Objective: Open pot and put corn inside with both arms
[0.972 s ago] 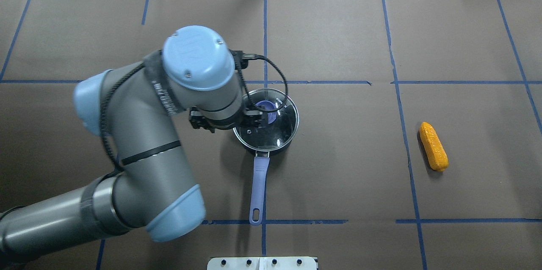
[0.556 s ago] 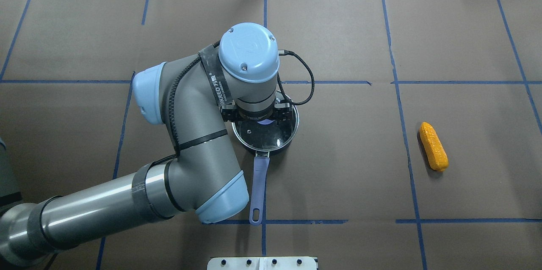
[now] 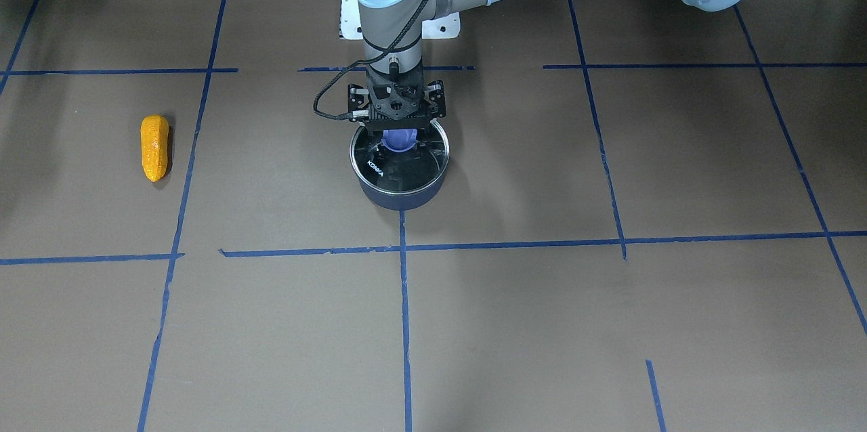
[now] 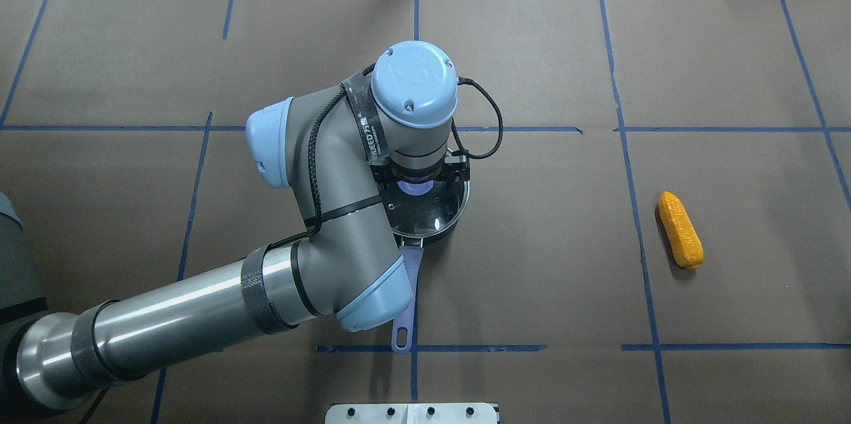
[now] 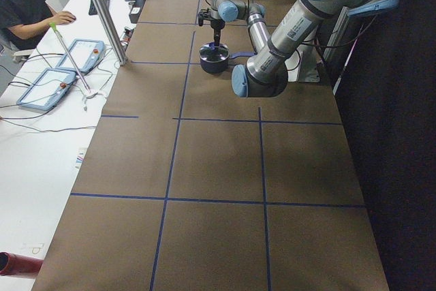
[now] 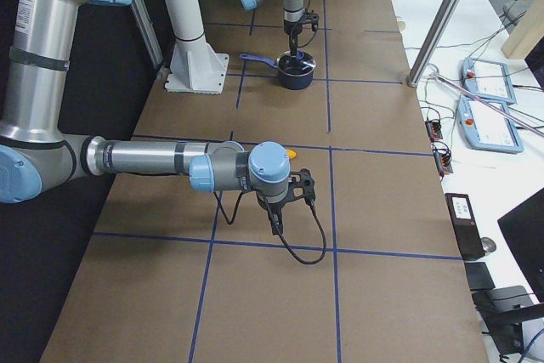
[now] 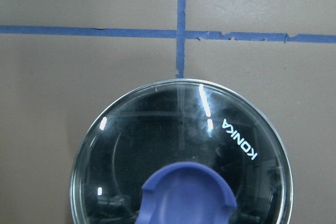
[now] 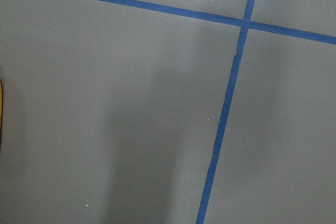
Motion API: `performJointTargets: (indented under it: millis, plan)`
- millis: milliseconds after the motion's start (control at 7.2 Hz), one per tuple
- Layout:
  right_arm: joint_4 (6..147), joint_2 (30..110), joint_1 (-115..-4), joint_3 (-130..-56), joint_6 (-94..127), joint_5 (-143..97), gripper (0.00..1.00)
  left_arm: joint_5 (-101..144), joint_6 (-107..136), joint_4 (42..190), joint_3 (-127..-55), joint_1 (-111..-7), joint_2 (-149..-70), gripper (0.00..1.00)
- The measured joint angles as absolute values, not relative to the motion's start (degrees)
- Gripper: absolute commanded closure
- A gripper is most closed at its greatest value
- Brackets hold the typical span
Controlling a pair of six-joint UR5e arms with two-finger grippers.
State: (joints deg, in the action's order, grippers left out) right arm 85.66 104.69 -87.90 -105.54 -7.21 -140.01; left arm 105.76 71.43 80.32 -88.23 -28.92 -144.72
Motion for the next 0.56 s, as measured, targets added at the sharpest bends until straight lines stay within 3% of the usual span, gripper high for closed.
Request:
performJointTargets:
  millis: [139,278,417,556]
  plan:
    - [85.7,104.7,-87.8,-105.5,-7.2,-140.0,0.00,105.3,71.3,80.4,-87.8,-28.9,-144.7,0.50]
    - [85.7,104.8,-87.7,-105.4,-7.3,-140.0,0.00,104.6,71.2,80.6,-87.5,-28.9,-144.7,0.89]
    - [85.7,104.8,-87.6,-105.3,-7.3,-140.0,0.00,104.2,71.1,81.0,-87.3,-28.9,-144.7,0.99]
    - [85.7,104.8,-87.5,-105.2,-7.3,-140.0,0.00,104.1,71.1,81.3,-87.3,-29.0,-144.7,1.00]
